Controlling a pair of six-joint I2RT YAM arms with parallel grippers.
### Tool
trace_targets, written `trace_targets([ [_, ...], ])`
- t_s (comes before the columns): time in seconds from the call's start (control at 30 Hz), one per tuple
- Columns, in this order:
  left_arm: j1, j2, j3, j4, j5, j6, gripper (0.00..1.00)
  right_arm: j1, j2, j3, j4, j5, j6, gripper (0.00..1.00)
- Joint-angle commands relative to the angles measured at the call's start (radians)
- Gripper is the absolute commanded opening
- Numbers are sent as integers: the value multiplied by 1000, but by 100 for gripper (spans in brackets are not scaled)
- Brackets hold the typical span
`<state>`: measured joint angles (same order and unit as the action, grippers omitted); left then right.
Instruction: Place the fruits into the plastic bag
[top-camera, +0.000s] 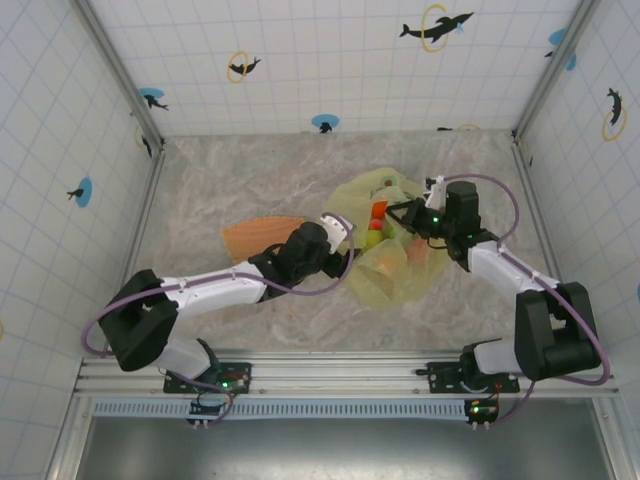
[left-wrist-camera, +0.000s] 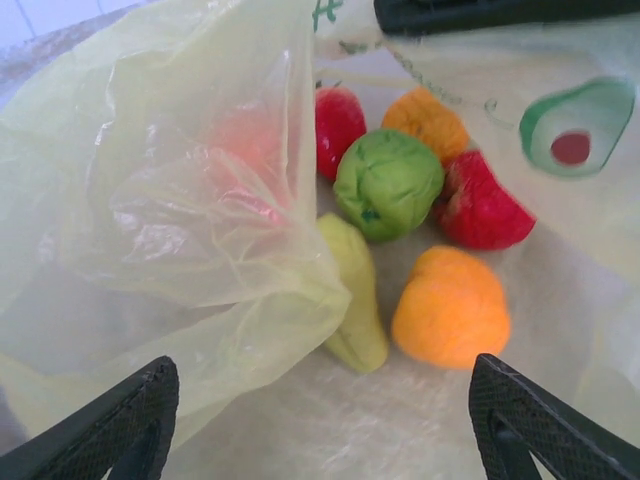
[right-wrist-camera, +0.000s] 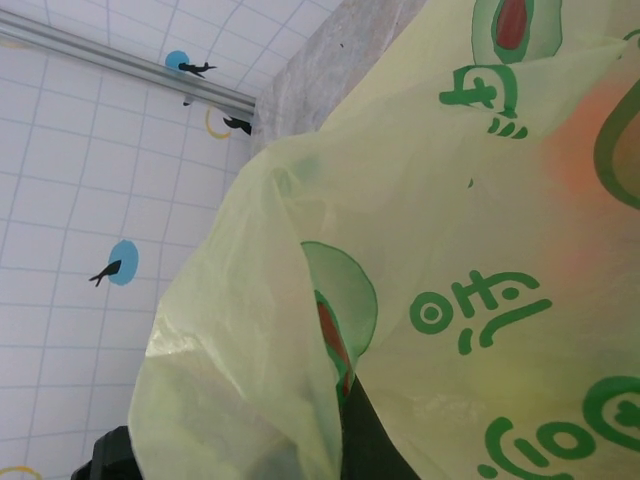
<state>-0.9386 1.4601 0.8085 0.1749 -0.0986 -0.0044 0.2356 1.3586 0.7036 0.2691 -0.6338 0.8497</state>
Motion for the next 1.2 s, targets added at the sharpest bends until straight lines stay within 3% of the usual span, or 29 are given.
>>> trace_targets([
  [0.0,3,1,47,-95,-91,225,75,-4,8,-23,42,-14,1,0],
  [0.13,-6,34,38,-54,-143,424,74,-4,8,-29,46,-14,3,0],
  [0.3,-11,87,42,6,-127,590,72,-4,7,-34,49,-17,6,0],
  [0.83,-13,216,94,46,-51,817,71,-9,2,-54,50,-21,3,0],
  [1.03,-13,294,137,37,-55,880,71,-16,-4,-50,42,-23,-1,0],
  [1.17,-5,339,130,127,-87,907,68,-20,-4,-49,40,-23,-1,0],
])
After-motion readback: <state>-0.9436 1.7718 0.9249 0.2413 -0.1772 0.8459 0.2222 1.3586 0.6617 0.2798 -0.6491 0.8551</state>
